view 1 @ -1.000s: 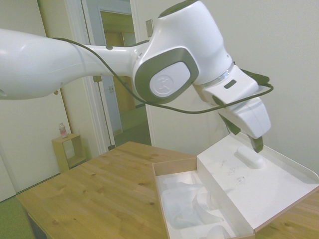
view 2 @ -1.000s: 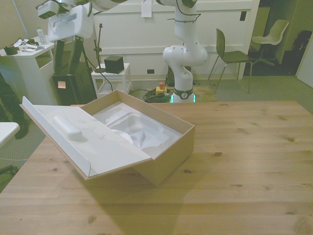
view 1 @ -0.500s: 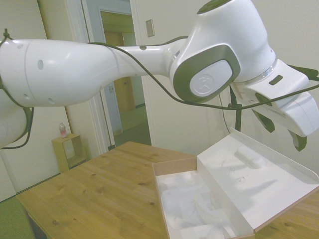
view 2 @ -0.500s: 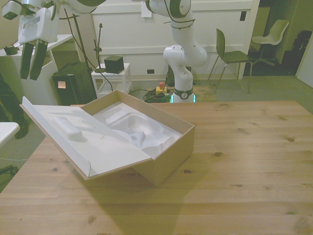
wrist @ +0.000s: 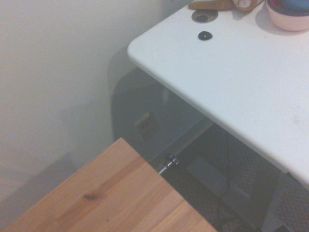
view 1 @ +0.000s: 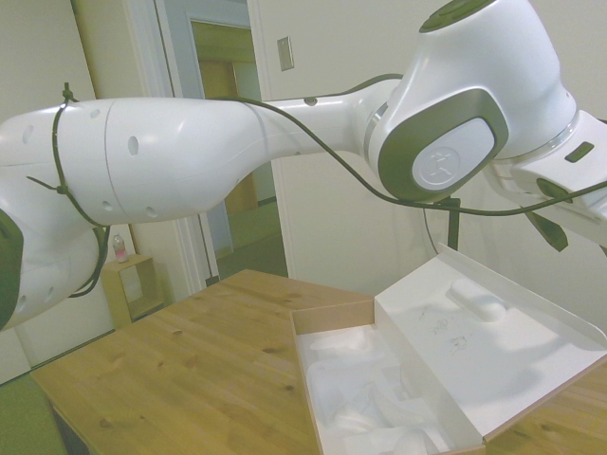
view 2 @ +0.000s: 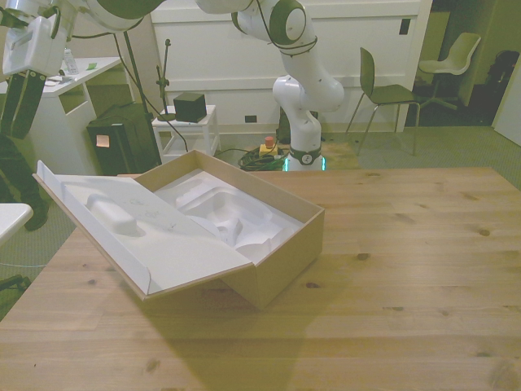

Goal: Close the box

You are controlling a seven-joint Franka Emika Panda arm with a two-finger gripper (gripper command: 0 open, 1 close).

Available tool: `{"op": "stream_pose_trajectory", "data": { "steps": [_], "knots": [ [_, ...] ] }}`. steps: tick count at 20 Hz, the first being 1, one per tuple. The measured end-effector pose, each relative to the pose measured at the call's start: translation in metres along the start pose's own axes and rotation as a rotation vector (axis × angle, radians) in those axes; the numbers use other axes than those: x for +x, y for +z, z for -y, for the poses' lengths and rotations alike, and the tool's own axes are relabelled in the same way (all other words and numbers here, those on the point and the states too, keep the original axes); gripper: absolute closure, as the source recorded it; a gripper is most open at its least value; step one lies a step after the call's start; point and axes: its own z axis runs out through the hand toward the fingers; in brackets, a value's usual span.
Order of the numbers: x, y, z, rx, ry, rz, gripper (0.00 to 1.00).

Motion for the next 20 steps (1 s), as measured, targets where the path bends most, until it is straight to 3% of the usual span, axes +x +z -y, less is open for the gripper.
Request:
{"op": "stream_pose_trajectory", "data": {
  "steps": [7,15,20],
  "knots": [
    [0.002,-0.001,0.002,-0.005,0.008,0.012,0.00],
    [0.052,0.011,-0.015,-0.052,0.167,0.022,0.00],
    [0.037,0.031,-0.009,-0.127,0.170,0.131,0.00]
  ]
}}
